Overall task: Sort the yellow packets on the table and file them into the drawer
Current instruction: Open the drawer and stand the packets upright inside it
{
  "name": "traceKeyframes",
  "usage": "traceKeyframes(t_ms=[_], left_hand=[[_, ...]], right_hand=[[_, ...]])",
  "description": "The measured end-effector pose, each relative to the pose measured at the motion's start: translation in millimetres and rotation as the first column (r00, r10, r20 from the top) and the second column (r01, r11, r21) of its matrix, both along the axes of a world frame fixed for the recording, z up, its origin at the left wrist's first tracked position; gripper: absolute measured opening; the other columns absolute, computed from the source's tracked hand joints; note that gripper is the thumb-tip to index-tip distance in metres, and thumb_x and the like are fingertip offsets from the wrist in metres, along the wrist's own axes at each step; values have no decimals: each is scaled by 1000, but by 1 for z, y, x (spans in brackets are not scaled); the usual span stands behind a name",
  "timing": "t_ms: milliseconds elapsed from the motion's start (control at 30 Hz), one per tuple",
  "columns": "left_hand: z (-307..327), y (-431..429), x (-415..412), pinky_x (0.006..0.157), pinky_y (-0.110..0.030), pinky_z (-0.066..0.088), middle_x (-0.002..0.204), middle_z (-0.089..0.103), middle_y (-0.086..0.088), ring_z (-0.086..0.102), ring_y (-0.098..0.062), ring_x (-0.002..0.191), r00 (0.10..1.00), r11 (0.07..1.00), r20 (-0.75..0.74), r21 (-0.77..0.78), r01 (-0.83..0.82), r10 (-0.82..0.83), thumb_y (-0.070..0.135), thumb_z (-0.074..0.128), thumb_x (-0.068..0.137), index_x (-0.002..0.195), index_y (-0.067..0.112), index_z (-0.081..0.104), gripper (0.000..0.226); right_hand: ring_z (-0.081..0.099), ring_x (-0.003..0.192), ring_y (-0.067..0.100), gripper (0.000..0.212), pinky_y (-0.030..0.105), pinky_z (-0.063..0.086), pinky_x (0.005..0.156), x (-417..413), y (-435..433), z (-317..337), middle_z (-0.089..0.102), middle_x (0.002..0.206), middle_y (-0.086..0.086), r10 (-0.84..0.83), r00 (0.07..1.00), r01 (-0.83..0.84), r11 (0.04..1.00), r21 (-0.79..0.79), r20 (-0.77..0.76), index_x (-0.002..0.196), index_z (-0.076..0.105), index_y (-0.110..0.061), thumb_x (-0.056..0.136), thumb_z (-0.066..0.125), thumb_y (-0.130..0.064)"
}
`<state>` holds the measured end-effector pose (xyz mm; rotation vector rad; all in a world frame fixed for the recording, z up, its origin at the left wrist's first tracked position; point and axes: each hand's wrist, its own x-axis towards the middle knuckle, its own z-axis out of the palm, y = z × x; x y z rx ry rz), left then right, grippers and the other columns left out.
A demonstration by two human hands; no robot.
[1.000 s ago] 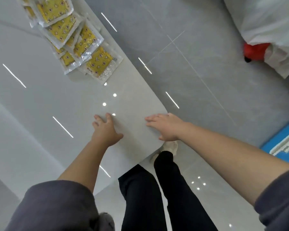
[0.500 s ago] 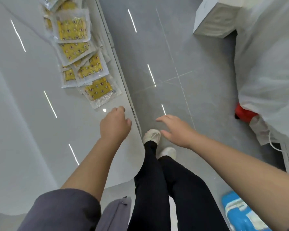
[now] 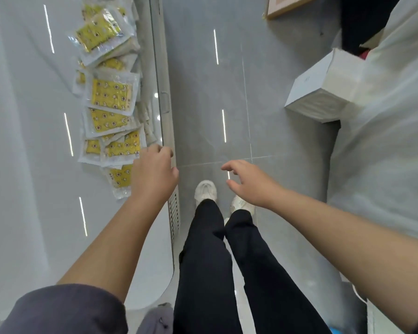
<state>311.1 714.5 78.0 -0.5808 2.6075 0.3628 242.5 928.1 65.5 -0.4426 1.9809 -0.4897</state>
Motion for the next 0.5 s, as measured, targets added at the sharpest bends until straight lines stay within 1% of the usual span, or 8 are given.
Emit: traceKeyframes(t_ms=[67, 133, 200, 267, 333, 367, 433, 500], left_hand=[[-2, -16, -19, 88, -42, 42, 120, 56, -8, 49, -29, 115, 996, 991, 13, -95, 90, -89, 14, 60, 85, 112, 10, 62, 28], [-5, -31, -45, 104, -51, 34, 135, 48, -10, 36, -31, 133, 966, 945, 95, -204, 257, -242, 15, 56, 86, 115, 11, 58, 29], [-8, -43, -79, 113, -62, 12, 153, 27, -16, 11, -34, 147, 877, 841, 261, -272, 468, -404, 21, 51, 89, 131, 12, 47, 43], [-15, -57, -115, 110, -70, -5, 159, 6, -21, -7, -41, 147, 747, 680, 415, -329, 656, -519, 30, 45, 92, 149, 9, 26, 64], [-25, -72, -147, 105, -75, -10, 158, -4, -26, -16, -47, 143, 638, 527, 540, -368, 766, -549, 36, 43, 92, 153, 5, 12, 75], [-32, -79, -159, 103, -76, -10, 157, -6, -29, -19, -50, 141, 601, 477, 599, -375, 795, -529, 40, 43, 92, 153, 4, 10, 78], [-47, -91, -175, 100, -78, -12, 157, -8, -30, -24, -54, 138, 543, 427, 694, -358, 830, -473, 48, 43, 92, 153, 4, 9, 83], [-60, -94, -184, 100, -78, -14, 156, -10, -31, -23, -56, 137, 503, 418, 747, -328, 847, -435, 52, 40, 93, 153, 1, 4, 86]], right_hand=[[47, 128, 15, 39, 31, 39, 104, -22, -17, -6, 49, 141, -2, -10, 999, 9, 1000, 29, 32, 137, 48, -20, 98, 51, -21], [50, 125, 17, 40, 30, 40, 103, -45, -41, -15, 51, 139, 1, -8, 998, 5, 999, 54, 67, 137, 48, -18, 97, 51, -20], [52, 121, 20, 40, 28, 40, 97, -71, -68, -25, 53, 136, 5, -51, 992, 41, 996, 84, 116, 136, 49, -16, 96, 51, -19], [54, 117, 22, 38, 25, 41, 90, -98, -96, -38, 56, 132, 7, -139, 977, 122, 987, 109, 160, 134, 51, -14, 96, 50, -19], [55, 115, 22, 36, 25, 41, 86, -123, -122, -54, 57, 130, 7, -247, 951, 225, 965, 133, 185, 131, 53, -13, 95, 51, -18], [55, 115, 22, 35, 25, 41, 86, -134, -133, -64, 57, 129, 6, -287, 938, 263, 954, 144, 193, 130, 55, -12, 95, 52, -17], [55, 114, 23, 35, 26, 44, 87, -155, -154, -87, 58, 125, 7, -332, 920, 303, 939, 160, 207, 128, 57, -10, 94, 52, -15], [57, 104, 22, 34, 24, 45, 73, -171, -169, -106, 59, 114, 7, -397, 885, 362, 916, 174, 246, 126, 59, -7, 94, 52, -13]])
